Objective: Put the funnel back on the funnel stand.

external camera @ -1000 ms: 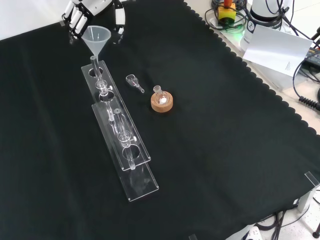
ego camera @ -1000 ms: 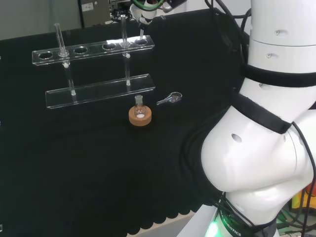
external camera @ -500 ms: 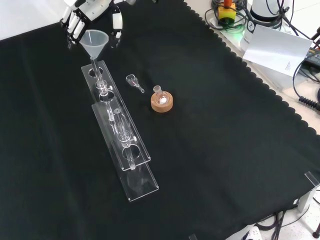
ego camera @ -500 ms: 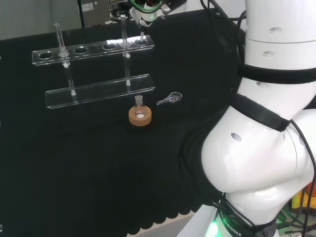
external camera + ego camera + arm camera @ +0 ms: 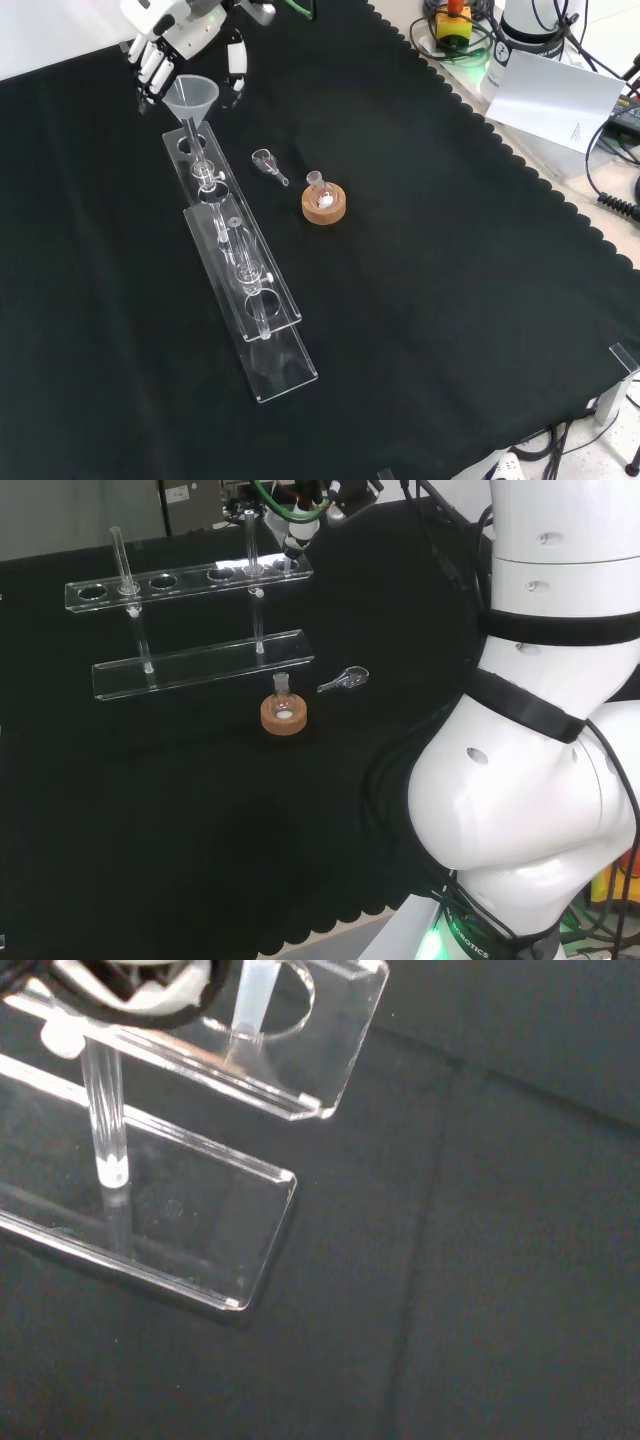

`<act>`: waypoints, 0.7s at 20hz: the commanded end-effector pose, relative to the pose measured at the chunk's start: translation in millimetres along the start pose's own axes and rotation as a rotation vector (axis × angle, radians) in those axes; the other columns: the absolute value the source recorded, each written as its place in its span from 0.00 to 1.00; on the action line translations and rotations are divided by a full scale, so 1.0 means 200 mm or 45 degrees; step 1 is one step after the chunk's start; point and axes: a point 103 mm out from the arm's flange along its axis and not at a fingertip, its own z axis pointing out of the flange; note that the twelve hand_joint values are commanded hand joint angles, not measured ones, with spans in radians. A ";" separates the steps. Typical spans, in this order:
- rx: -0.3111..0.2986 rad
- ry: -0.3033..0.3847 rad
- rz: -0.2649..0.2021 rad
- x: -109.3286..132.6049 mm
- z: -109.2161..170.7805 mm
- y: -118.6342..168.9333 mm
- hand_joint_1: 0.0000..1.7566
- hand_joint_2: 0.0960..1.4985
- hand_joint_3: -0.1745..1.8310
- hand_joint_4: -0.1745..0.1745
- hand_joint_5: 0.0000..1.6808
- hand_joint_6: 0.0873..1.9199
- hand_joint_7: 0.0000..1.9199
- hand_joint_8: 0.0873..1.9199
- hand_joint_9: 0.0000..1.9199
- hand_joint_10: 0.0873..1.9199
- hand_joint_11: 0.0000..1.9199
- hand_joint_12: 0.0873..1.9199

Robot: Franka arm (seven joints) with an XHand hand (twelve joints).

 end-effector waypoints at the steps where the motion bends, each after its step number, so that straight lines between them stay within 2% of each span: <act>1: -0.004 0.007 0.002 0.00 0.02 0.01 0.45 0.40 0.36 0.38 0.20 0.00 0.15 0.34 0.31 0.27 0.20 0.67; 4: -0.012 0.015 0.002 0.01 0.03 0.02 0.44 0.40 0.36 0.38 0.18 0.00 0.12 0.33 0.29 0.28 0.19 0.68; 8: -0.019 0.013 0.008 0.01 0.03 0.03 0.42 0.39 0.35 0.39 0.12 0.00 0.04 0.32 0.21 0.30 0.16 0.69; 14: -0.027 0.013 0.013 0.00 0.02 0.00 0.40 0.38 0.34 0.39 0.09 0.00 0.01 0.32 0.17 0.32 0.15 0.69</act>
